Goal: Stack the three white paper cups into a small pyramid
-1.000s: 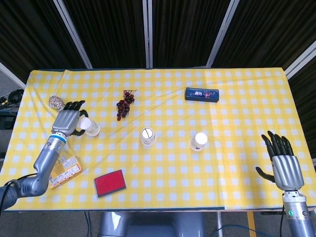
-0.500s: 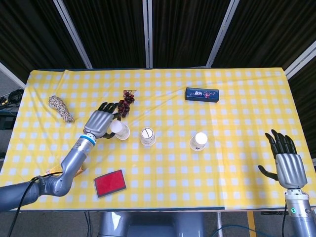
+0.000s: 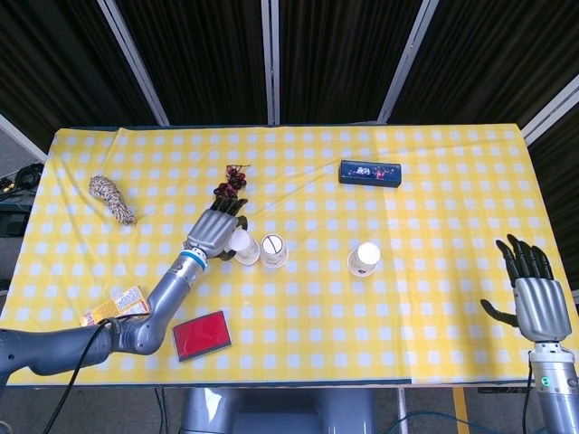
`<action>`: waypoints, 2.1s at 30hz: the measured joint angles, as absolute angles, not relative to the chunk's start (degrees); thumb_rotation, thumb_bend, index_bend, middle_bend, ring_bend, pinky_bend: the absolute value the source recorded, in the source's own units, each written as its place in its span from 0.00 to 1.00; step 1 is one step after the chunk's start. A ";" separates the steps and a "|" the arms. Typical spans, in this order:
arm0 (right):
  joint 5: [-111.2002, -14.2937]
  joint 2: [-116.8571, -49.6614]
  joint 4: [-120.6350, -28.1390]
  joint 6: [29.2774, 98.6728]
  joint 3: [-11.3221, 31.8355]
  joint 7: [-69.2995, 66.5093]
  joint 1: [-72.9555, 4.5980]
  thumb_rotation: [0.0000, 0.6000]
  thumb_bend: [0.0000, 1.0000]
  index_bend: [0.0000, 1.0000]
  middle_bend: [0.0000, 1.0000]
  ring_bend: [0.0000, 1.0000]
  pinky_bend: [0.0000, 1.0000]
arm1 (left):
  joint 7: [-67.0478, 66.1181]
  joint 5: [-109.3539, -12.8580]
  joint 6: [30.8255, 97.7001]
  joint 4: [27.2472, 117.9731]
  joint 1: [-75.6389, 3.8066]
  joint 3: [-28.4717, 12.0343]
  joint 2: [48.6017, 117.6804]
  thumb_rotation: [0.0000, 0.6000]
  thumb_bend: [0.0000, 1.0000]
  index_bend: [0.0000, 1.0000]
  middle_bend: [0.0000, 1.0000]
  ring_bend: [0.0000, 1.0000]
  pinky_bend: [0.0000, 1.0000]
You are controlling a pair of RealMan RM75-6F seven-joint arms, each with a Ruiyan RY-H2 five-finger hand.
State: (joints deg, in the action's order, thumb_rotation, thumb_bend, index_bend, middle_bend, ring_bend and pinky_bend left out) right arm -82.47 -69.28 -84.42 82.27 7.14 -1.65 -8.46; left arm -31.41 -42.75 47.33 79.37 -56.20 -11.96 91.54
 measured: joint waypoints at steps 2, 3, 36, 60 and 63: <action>-82.45 -69.28 -84.44 82.26 7.12 -1.56 -8.46 1.00 0.07 0.00 0.00 0.00 0.00 | -31.41 -42.71 47.53 79.33 -56.29 -11.68 91.67 1.00 0.31 0.26 0.00 0.00 0.00; -82.41 -69.29 -84.45 82.21 7.10 -1.51 -8.46 1.00 0.07 0.00 0.00 0.00 0.00 | -31.30 -42.78 47.65 79.38 -56.27 -11.56 91.68 1.00 0.28 0.20 0.00 0.00 0.00; -81.55 -69.80 -95.40 75.61 9.67 12.71 -15.60 1.00 0.07 0.16 0.00 0.00 0.00 | -10.74 -74.24 85.87 95.05 -22.85 2.20 69.62 1.00 0.17 0.00 0.00 0.00 0.00; -45.72 -79.13 -98.55 57.00 15.21 38.17 -37.63 1.00 0.13 0.23 0.00 0.00 0.00 | -5.79 -78.17 82.25 95.49 -19.38 -0.73 66.27 1.00 0.17 0.00 0.00 0.00 0.00; -43.83 -79.54 -97.21 56.46 14.78 38.23 -38.64 1.00 0.13 0.25 0.00 0.00 0.00 | -5.82 -78.26 81.78 95.42 -19.22 -1.10 66.31 1.00 0.17 0.00 0.00 0.00 0.00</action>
State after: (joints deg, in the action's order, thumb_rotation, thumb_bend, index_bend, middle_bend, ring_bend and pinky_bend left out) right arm -43.83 -79.54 -97.21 56.46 14.78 38.23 -38.64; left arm -5.82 -78.26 81.78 95.42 -19.22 -1.10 66.31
